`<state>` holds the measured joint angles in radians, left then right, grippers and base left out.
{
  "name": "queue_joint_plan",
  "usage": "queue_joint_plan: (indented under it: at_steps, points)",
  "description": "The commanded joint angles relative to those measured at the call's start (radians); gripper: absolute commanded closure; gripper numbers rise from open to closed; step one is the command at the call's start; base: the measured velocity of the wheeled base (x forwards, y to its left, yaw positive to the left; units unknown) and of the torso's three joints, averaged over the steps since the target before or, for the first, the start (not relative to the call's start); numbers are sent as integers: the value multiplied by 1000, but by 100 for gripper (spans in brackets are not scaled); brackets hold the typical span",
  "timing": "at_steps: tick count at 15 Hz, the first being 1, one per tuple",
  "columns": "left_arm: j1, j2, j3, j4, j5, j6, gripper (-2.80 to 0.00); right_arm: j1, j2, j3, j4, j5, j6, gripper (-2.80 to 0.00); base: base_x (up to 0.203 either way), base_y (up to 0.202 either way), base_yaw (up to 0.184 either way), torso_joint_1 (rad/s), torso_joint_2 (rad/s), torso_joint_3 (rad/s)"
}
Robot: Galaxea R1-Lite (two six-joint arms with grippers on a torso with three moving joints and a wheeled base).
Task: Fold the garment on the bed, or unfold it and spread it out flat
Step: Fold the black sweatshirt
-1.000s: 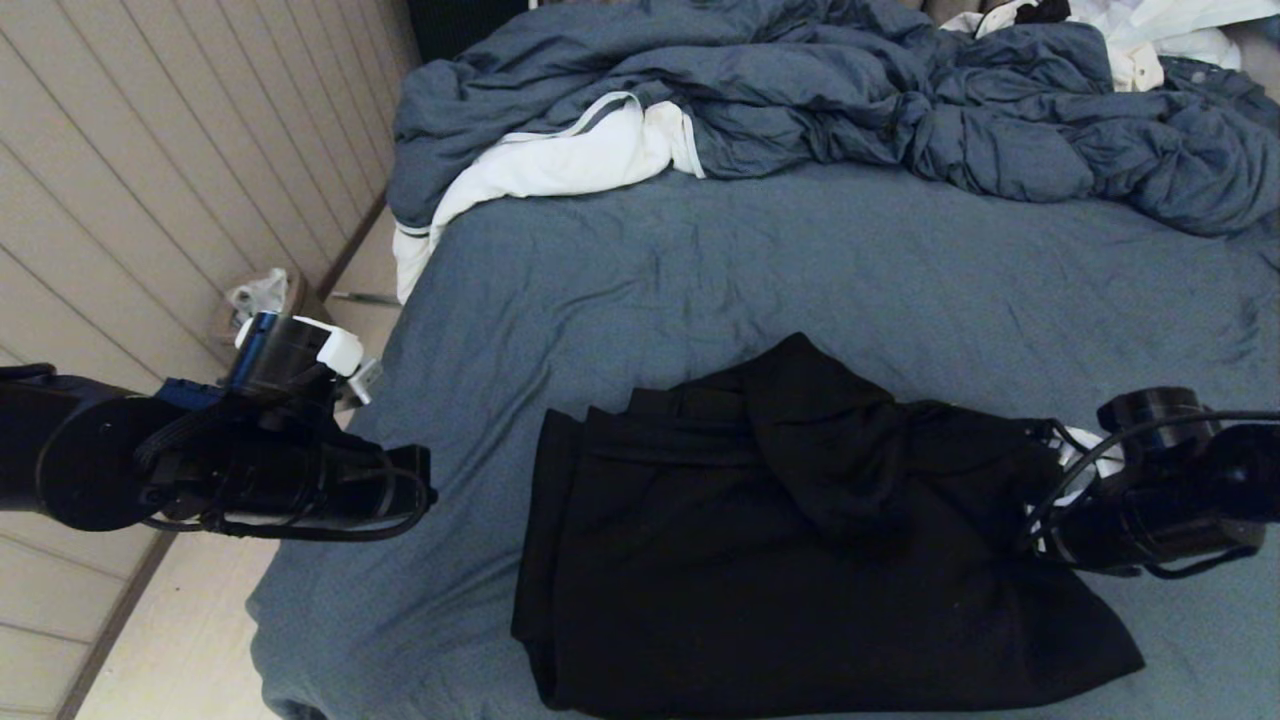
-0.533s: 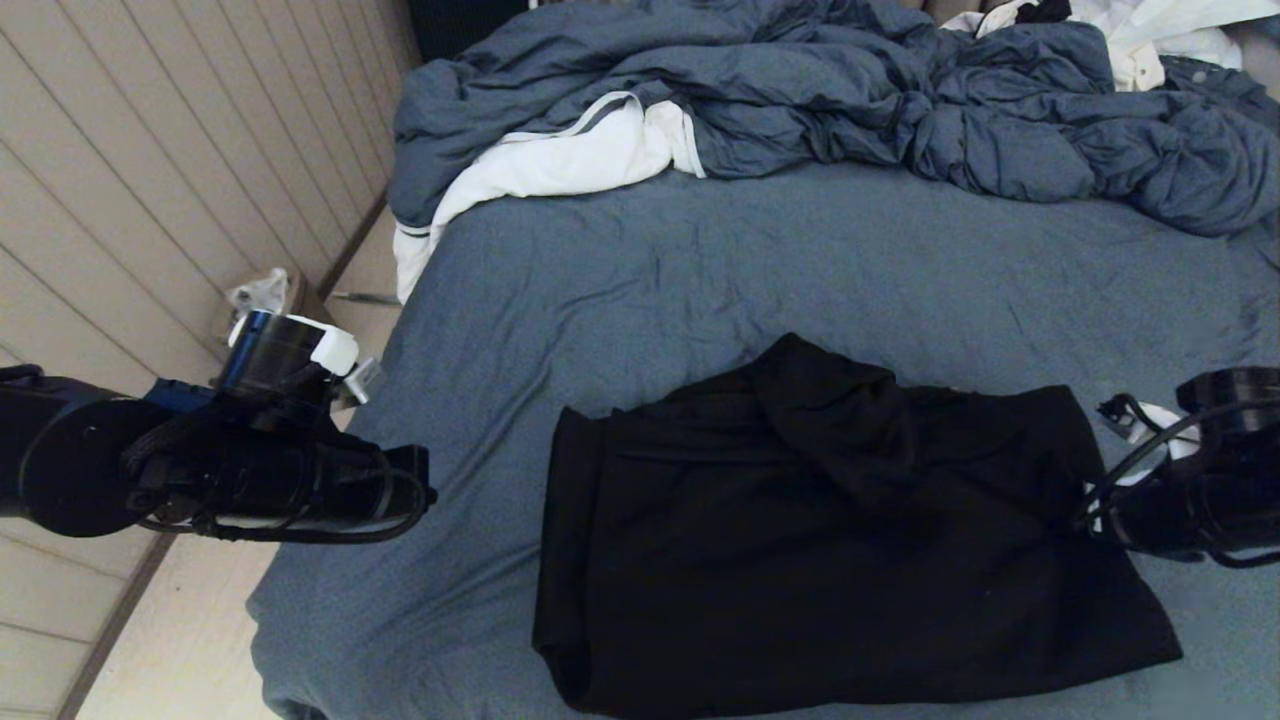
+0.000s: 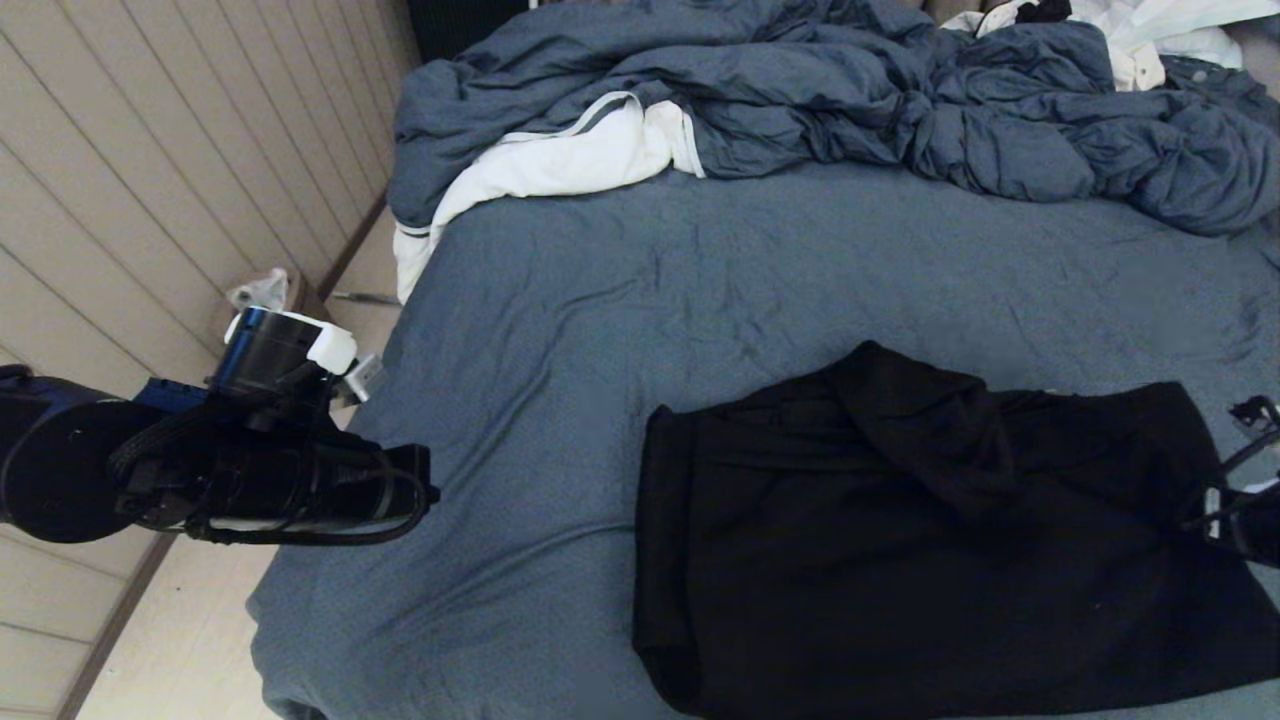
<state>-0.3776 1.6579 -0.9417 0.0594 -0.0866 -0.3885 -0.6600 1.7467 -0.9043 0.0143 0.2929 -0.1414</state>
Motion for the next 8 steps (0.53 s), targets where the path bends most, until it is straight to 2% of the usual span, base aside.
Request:
queue_joint_plan:
  at_steps: [1, 3, 5, 8]
  points:
    - [-6, -3, 1, 0, -1, -3, 0, -80, -12, -17, -1, 12, -18, 0, 0, 0, 0, 0, 0, 0]
    - [-9, -9, 2, 0, -1, -3, 0, -106, -50, -36, 4, 16, -31, 0, 0, 0, 0, 0, 0, 0]
    - [-11, -10, 3, 0, -1, -3, 0, -82, -109, -66, 64, 20, -29, 0, 0, 0, 0, 0, 0, 0]
    - [-25, -18, 12, -1, -1, -3, 0, 101, -194, -134, 186, 28, 9, 0, 0, 0, 0, 0, 0, 0]
